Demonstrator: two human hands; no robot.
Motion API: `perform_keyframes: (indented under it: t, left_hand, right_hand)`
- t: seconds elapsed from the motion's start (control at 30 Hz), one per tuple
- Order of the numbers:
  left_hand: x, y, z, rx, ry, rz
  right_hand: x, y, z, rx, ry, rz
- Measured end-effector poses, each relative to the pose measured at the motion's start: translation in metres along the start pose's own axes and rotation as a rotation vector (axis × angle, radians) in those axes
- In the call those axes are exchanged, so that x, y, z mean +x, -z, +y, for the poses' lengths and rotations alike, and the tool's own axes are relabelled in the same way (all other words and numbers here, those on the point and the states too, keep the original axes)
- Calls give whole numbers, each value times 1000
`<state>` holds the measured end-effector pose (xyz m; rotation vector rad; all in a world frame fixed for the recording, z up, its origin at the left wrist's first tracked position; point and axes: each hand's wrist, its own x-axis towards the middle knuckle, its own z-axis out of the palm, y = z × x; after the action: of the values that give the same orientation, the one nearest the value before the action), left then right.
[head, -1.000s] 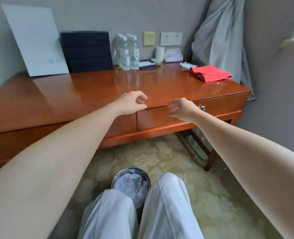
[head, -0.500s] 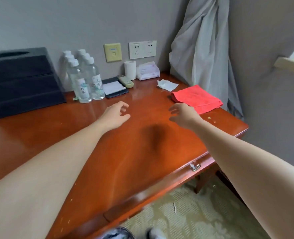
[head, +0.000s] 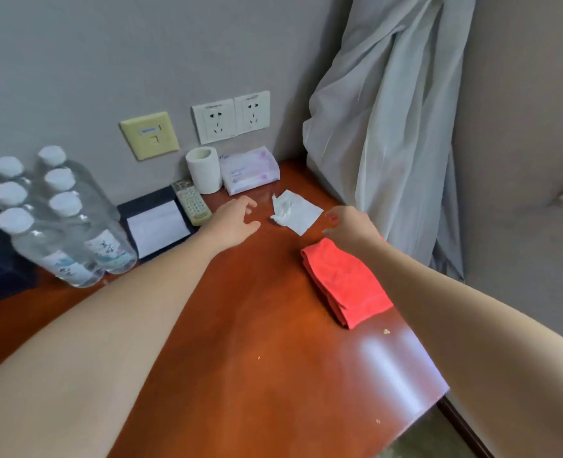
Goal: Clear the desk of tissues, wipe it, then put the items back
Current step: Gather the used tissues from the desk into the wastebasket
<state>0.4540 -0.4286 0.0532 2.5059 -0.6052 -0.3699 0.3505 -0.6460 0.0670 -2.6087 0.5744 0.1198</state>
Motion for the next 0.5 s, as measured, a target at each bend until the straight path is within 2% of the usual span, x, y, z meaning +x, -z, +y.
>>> perform_keyframes:
  t: [0.17, 0.3, 0.5]
  left_hand:
    - [64, -25, -7, 71, -14, -98]
    - [95, -43, -20, 93, -62, -112]
    - [104, -48, -23, 156, -165, 33]
  right_hand:
    - [55, -22, 10, -69, 6, -107]
    - [86, -46, 13, -71, -8, -116]
    - [106, -58, 8, -6, 9, -25]
